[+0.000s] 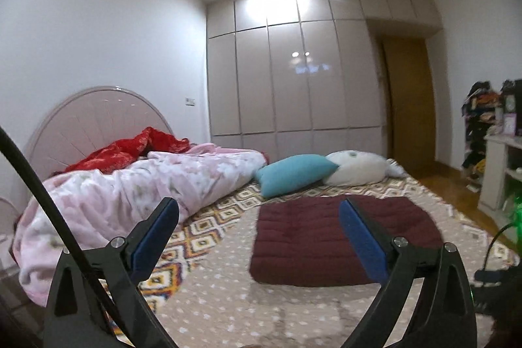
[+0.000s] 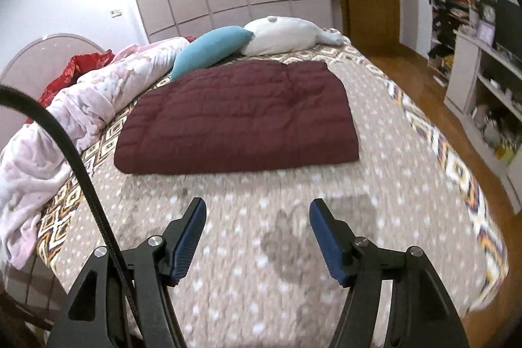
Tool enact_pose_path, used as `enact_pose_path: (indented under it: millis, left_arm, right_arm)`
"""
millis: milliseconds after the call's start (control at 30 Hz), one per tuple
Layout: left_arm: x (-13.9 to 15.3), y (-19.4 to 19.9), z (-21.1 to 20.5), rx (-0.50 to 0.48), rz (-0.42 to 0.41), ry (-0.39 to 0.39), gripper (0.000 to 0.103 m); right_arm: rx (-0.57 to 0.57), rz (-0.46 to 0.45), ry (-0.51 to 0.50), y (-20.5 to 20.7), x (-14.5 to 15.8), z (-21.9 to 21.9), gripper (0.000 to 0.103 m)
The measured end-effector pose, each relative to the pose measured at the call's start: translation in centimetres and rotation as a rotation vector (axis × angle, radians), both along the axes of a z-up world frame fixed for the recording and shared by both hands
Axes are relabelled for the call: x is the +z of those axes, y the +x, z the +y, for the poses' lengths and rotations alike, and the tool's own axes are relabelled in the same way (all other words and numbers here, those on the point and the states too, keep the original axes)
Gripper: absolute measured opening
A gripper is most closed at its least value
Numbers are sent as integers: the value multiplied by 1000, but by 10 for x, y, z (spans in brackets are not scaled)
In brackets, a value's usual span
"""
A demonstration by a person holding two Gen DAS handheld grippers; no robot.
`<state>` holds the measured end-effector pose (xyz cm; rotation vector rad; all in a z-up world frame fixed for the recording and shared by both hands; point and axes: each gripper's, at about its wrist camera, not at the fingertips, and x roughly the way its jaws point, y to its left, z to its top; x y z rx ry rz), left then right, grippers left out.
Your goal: Fold large clothes
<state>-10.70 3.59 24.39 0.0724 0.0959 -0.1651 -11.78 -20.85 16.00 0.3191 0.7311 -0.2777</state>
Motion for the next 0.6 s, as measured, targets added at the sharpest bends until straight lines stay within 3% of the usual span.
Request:
enact_pose_path:
  millis: [67,267,600]
  left_arm:
    - [-7,-9,-3,-36,47,-12,99]
    - [-36,-18,-10,-84,247,49,99]
    - [-84,-46,-12,-111,386,89,98]
  right_arm:
    - [-13,1,-13,-11,-2,7,70]
    - [-30,21,-77,-43,-10,32,73]
    - [-44,7,-206,-80,-21,64,80]
